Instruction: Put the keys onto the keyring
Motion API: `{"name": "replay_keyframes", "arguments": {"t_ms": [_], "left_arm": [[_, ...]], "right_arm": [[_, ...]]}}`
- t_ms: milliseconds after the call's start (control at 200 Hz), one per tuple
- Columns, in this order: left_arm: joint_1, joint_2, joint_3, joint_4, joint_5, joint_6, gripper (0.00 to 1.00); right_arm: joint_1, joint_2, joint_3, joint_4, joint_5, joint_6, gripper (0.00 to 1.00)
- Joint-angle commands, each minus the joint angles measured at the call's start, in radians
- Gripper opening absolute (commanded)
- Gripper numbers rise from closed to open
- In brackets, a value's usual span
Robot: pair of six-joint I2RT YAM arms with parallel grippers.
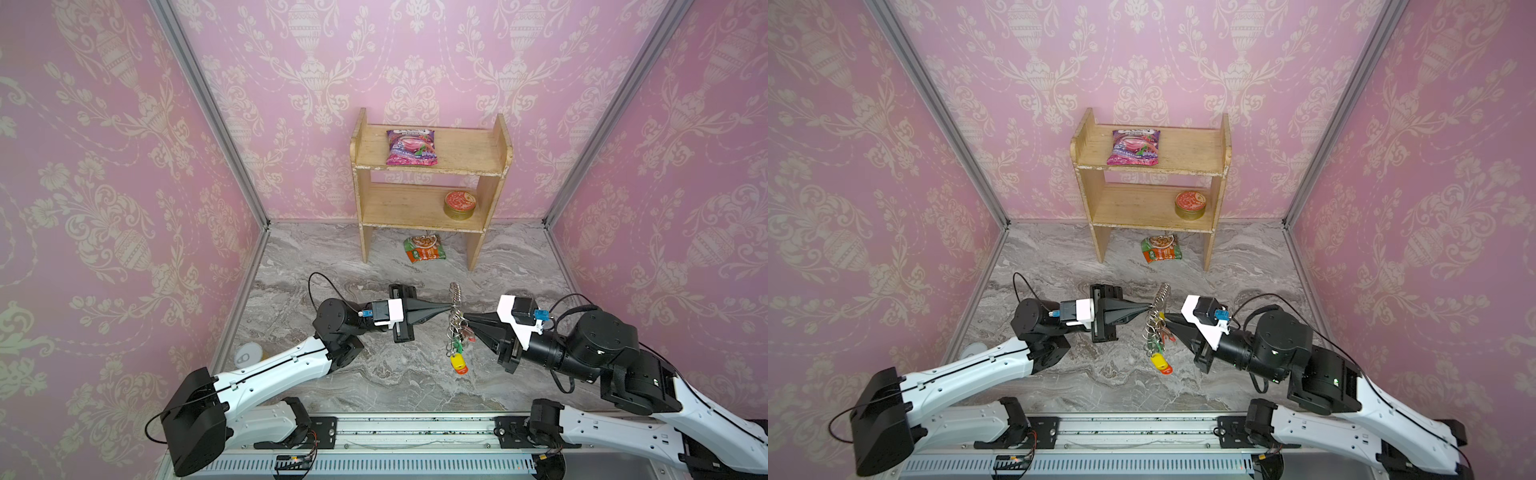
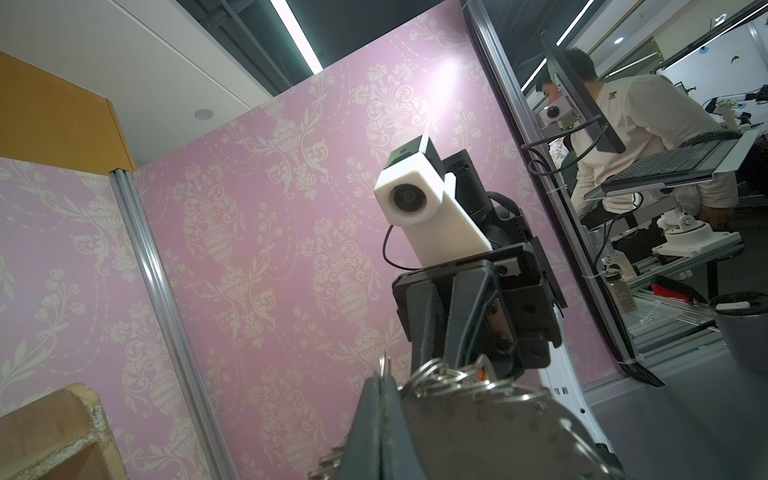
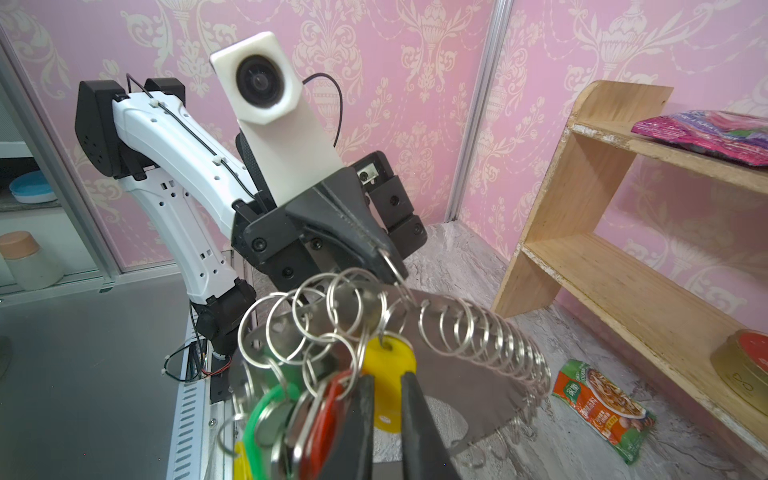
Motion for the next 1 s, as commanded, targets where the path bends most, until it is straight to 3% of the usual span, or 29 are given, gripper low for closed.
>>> {"name": "replay_keyframes", "arguments": {"t_ms": [0, 165, 425, 996], "left_arm": [[0.003, -0.025, 0.025, 0.045, 0.021, -0.032, 0.00], [0.003, -0.009, 0.040, 0.056, 0.057, -0.073, 0.00], [0.004, 0.024, 0.065, 0.125, 0.096, -0.173, 0.00], [0.003, 0.035, 0.068, 0.124, 0.128, -0.216, 0.00]], "right_arm": [[0.003, -0.028, 0.052, -0.070, 0.032, -0.044, 0.20], [0.004, -0.051, 0.075, -0.079, 0.054, -0.087, 0.22], [0.004, -0.005, 0.076, -0.033, -0.069, -0.120, 0.22], [0.003, 0.013, 0.074, 0.039, -0.084, -0.163, 0.20]]}}
